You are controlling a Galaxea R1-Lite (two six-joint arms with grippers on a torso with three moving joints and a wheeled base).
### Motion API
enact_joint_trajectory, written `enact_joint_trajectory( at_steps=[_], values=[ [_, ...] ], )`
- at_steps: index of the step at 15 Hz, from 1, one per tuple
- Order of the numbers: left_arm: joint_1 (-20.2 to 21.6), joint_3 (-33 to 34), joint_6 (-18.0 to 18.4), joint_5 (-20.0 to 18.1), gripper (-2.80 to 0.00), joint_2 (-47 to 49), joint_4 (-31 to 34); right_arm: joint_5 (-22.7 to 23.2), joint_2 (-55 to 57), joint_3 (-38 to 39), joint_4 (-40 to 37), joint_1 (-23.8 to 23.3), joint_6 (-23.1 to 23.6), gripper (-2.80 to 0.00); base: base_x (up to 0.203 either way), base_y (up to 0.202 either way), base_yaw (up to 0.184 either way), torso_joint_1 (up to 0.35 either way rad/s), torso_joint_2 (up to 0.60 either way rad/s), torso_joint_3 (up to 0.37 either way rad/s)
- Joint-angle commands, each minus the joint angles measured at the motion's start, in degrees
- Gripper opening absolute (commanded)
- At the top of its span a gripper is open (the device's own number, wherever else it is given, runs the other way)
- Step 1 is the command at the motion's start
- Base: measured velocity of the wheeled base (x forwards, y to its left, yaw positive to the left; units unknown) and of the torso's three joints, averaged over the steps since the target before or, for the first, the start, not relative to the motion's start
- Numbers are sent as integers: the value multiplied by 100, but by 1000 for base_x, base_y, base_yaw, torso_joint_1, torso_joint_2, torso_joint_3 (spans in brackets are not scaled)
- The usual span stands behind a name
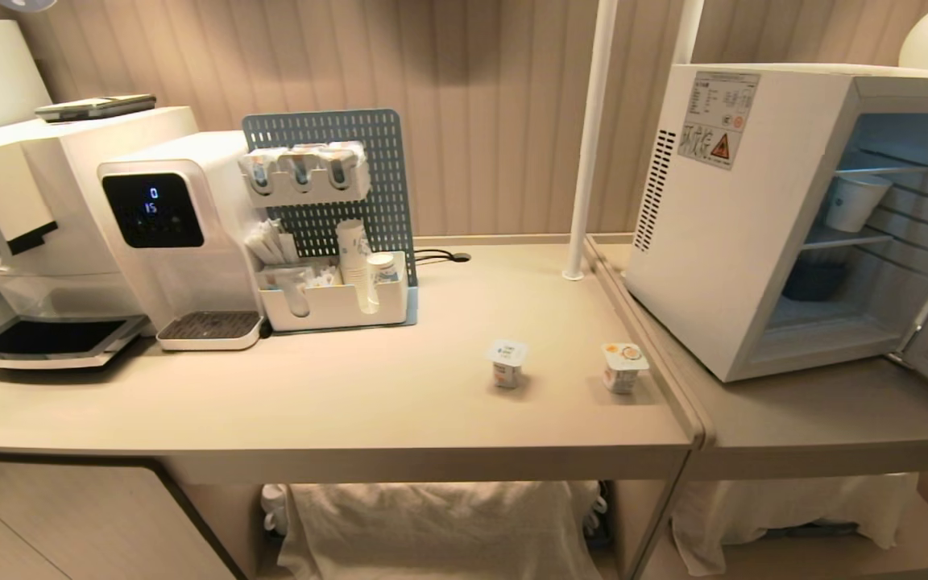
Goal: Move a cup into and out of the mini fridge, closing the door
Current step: Close the freezer door
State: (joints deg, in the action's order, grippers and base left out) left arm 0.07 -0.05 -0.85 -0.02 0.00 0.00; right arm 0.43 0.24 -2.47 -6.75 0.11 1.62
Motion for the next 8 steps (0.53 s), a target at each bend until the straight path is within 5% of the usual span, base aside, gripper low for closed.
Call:
enact_joint_trajectory(
  at_steps=[1,8],
  values=[
    [1,3,-3,0,-280,9,0,1,37,1,-10,7,9,-280,0,-195,2,2,2,-11],
    [1,-4,-3,-4,-280,9,0,1,46,1,-8,3,8,-280,0,-194,0,1,3,4]
  ],
)
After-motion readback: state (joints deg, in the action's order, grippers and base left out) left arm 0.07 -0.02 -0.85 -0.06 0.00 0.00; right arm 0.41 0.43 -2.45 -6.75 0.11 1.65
